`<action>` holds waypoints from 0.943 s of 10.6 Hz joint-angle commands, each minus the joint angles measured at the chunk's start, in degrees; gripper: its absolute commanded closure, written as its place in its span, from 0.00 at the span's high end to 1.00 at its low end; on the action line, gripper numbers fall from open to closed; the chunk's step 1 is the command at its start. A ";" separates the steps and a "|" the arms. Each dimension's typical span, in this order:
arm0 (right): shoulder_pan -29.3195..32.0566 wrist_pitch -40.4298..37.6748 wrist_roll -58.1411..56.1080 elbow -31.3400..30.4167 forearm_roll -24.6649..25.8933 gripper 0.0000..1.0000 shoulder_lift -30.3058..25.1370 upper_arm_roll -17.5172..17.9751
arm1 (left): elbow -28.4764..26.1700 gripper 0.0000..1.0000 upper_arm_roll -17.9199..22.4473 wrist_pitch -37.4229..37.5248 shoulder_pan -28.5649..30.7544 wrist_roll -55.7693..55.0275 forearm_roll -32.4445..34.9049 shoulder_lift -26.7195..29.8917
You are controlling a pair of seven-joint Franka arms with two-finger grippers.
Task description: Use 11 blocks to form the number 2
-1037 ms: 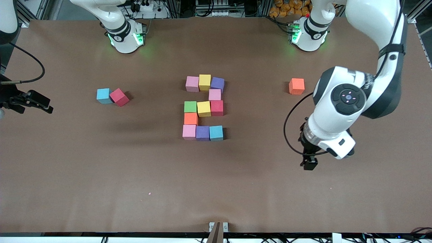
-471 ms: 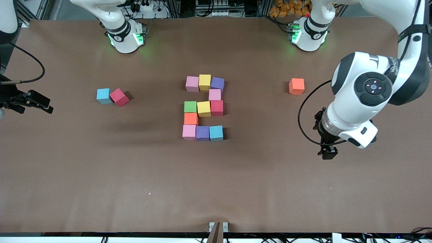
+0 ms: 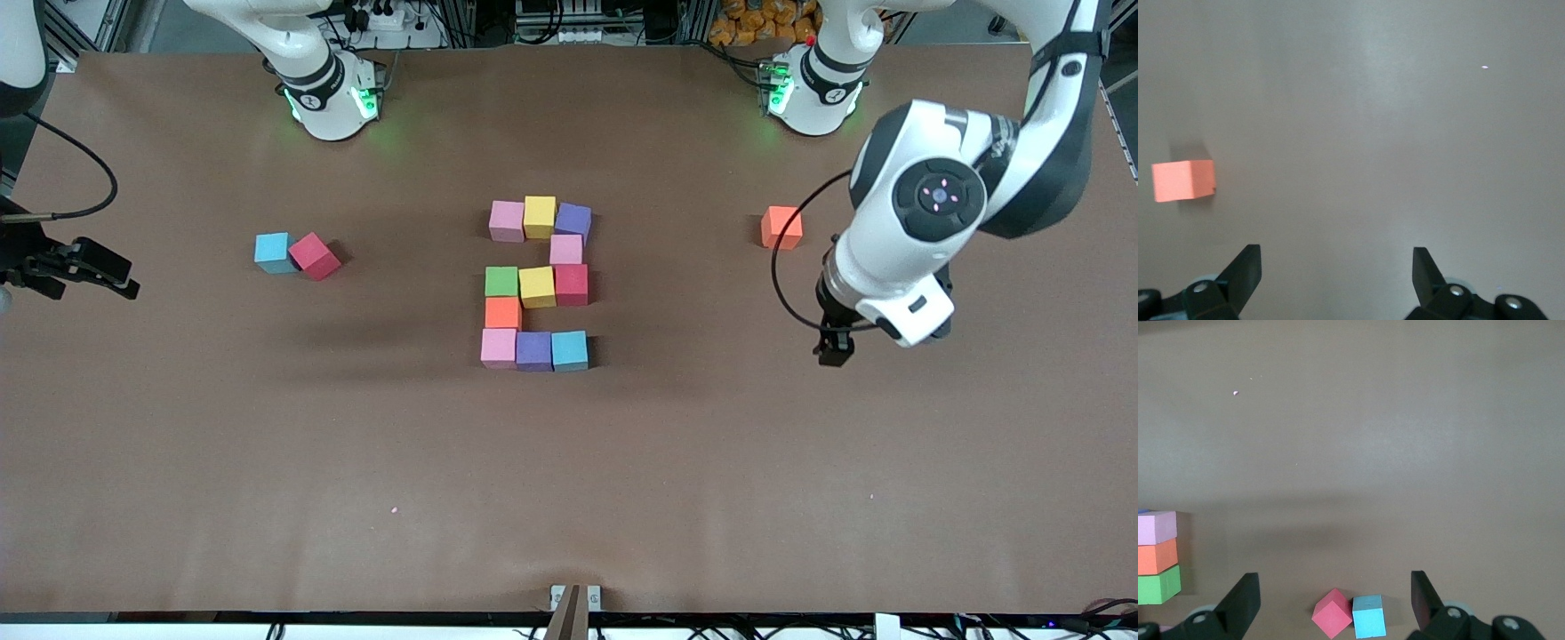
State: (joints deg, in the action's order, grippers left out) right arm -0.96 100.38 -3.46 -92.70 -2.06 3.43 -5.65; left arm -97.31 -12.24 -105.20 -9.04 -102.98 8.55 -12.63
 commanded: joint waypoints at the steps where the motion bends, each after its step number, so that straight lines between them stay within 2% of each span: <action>1: 0.69 -0.10 -0.67 0.42 -0.67 1.00 0.09 0.46 | -11.21 1.00 0.46 -1.58 0.86 7.07 -3.62 10.41; 4: 0.69 -0.10 -0.67 0.33 -0.67 1.00 0.09 0.46 | -11.06 1.00 0.55 -1.94 2.18 12.86 -3.72 10.43; 6: 0.69 -0.10 -0.67 0.33 -0.67 1.00 0.09 0.46 | -10.88 1.00 -0.06 -1.76 5.07 21.11 -4.06 10.87; 10: 0.69 -0.10 -0.67 0.33 -0.67 1.00 0.18 0.46 | -10.01 1.00 0.28 -1.23 5.26 37.20 -4.42 11.13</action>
State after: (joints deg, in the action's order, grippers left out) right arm -0.96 100.39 -3.46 -92.70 -2.06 3.47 -5.61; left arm -106.93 -11.71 -106.22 -4.31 -71.38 5.36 -3.07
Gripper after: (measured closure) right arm 0.000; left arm 0.000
